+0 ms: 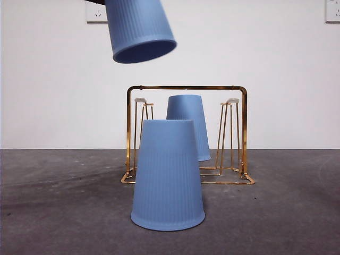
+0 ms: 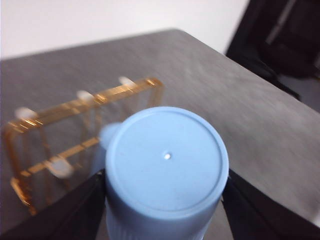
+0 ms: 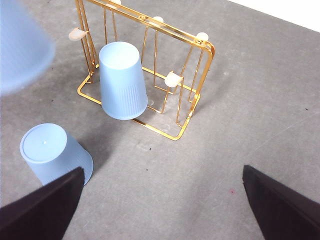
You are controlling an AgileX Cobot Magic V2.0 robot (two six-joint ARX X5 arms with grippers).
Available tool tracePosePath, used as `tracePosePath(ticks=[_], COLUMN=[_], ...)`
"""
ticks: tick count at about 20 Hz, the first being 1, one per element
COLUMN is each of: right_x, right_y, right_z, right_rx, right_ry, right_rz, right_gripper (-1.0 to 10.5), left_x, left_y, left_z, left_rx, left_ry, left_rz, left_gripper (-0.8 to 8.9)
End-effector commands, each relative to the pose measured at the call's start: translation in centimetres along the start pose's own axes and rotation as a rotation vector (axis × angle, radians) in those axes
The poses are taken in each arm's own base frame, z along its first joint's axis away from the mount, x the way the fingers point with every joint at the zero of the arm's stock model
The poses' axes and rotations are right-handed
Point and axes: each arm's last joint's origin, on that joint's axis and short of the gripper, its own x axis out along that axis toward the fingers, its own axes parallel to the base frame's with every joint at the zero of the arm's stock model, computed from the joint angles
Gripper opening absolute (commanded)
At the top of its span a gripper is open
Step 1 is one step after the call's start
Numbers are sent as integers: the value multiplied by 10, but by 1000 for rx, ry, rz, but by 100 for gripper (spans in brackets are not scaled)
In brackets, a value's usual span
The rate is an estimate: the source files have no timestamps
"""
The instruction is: The left arm pick up the left cup on cup holder and place it on desk, then the right arm insert the right cup into the first cup, and then the left arm insert the mid cup into the first cup
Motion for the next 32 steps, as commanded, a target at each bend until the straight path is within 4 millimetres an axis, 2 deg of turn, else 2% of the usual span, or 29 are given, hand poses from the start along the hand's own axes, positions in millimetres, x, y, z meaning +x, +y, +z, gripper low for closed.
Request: tracePosePath(ticks=[1,10,24,25,28,32], right_x=[-1,-1,-1,-1,-1,-1], right_y=[1,1,1,1,1,1], right_z=[4,4,4,4,4,4], right_rx=[13,13,9,9,9,9], right_ry=[-16,-16,-16,-16,-16,-16], right_rz=[5,6,6,6,6,6], right_gripper=[501,501,501,501,501,501], left_x=[4,39,81,83,85,85], left_y=[-8,-27,-22,-23,-24,-25], left_z=[1,-18,-43,-45,-48,-48], left_rx=[-4,66,93,92,79,71], left_ry=[40,169,317,326,349,348], left_rz=[-34,-85,-49,-51,-51,-53], left_gripper=[276,276,281,288,420,423])
